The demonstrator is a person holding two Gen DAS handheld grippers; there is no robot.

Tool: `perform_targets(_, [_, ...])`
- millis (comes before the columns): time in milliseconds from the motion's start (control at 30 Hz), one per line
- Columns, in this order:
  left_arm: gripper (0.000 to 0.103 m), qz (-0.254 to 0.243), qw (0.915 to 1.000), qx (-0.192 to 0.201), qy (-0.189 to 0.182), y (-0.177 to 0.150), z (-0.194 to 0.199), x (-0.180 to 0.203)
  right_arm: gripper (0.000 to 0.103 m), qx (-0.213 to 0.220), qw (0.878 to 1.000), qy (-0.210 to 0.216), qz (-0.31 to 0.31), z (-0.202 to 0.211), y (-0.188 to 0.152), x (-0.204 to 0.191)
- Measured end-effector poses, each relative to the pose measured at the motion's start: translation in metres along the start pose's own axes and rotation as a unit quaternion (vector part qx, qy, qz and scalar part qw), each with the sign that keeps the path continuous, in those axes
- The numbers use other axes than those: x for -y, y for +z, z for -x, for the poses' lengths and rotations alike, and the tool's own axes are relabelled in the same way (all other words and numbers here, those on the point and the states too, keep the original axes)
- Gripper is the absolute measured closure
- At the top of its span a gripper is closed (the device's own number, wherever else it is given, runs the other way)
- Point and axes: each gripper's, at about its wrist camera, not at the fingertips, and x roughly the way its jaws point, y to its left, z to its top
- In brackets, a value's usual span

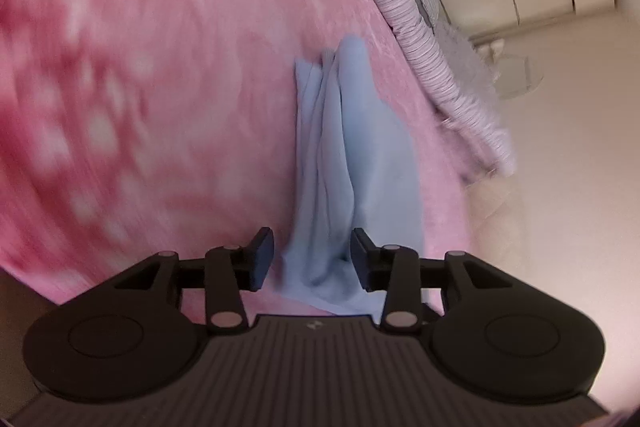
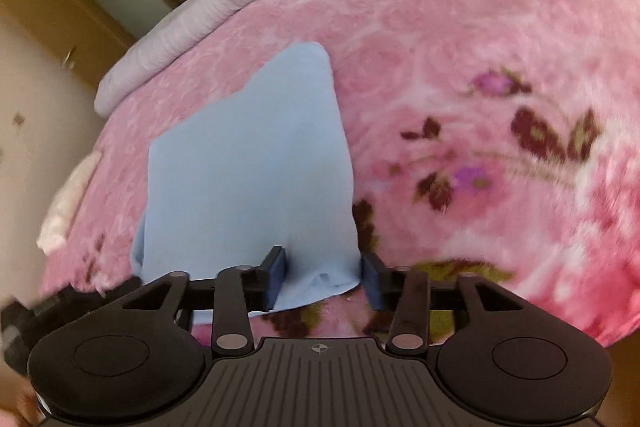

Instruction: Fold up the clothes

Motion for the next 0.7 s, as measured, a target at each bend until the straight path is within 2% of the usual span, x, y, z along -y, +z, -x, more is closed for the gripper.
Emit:
perform_targets(100, [0.061, -0.054, 0.9975, 0.024, 0.038, 0.017, 0.019, 0.018, 0.054, 0.019, 1.000, -0.004, 0.018, -0.001, 0.019, 0.000])
perform_targets(233, [0.059, -0.070, 0.9957, 0.051, 0.032, 0.047, 0.006, 0.036, 0.054, 0.044, 0.998, -0.009, 0.041, -0.003, 0.045, 0.000])
perform_targets(400, [0.059, -0.024, 0.9988, 0.037, 0.021, 0.081, -0.052, 0.038, 0.054, 0.039, 0.999, 0.019, 0.016, -0.031, 0.079, 0.010])
perform_targets(467, [0.066, -0.016, 0.9991, 0.036, 0.015, 0.090, -0.071, 0.037, 0.054, 0.028, 0.999, 0.027, -0.003, -0.046, 0.087, 0.015])
perform_targets(500, [0.085, -0.021, 0.9990, 0.039, 0.010, 0.093, -0.078, 0.038, 0.055, 0.024, 0.999, 0.030, -0.009, -0.052, 0.089, 0.017])
perform_targets(533, [0.095, -0.036, 0.9983, 0.044, 0.013, 0.095, -0.084, 0.040, 0.075, 0.019, 0.999, 0.035, -0.009, -0.060, 0.090, 0.018])
perform_targets(567, [0.095, -0.053, 0.9971, 0.046, 0.029, 0.095, -0.089, 0.039, 0.083, 0.016, 0.999, 0.033, -0.005, -0.067, 0.088, 0.016])
perform_targets(600, [0.095, -0.070, 0.9953, 0.048, 0.046, 0.095, -0.093, 0.037, 0.083, 0.014, 0.999, 0.030, 0.000, -0.072, 0.085, 0.013])
perform_targets(700, [0.093, -0.078, 0.9936, 0.051, 0.063, 0.091, -0.101, 0.032, 0.083, 0.027, 0.997, 0.001, 0.079, -0.076, 0.077, -0.006])
